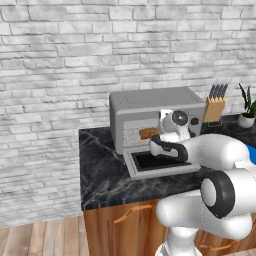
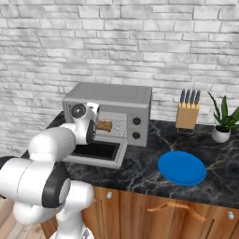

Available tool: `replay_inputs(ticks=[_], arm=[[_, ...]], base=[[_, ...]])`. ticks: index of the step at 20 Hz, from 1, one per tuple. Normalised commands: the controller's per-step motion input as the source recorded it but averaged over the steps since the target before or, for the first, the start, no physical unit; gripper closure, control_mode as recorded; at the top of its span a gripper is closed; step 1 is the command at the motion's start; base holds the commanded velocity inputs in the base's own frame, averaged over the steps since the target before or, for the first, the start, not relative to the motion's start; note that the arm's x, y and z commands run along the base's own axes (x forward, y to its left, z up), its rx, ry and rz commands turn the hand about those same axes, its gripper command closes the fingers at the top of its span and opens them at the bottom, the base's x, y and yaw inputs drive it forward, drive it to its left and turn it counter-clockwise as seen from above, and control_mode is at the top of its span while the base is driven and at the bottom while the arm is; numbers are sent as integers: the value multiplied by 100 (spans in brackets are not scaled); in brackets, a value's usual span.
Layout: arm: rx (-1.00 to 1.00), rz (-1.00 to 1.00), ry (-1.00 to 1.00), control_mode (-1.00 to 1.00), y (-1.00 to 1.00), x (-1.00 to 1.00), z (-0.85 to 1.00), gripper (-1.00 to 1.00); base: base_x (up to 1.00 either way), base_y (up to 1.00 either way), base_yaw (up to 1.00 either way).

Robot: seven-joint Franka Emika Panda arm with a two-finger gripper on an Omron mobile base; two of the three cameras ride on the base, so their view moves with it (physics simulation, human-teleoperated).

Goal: Pull the toaster oven rack outwards. Pick up the baguette from the plate and place it on the toaster oven rack. Close the toaster oven door fully and set the temperature to the lowest setting.

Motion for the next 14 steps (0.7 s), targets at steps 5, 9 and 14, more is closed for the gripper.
replay_inputs(ticks=[5, 9, 14], arm=[[0, 0, -2, -100, 1, 46, -13, 100], [0, 0, 0, -100, 10, 54, -17, 100], [0, 0, 0, -100, 25, 44, -3, -100]], base=[[0, 0, 0], [0, 0, 0], [0, 0, 0]])
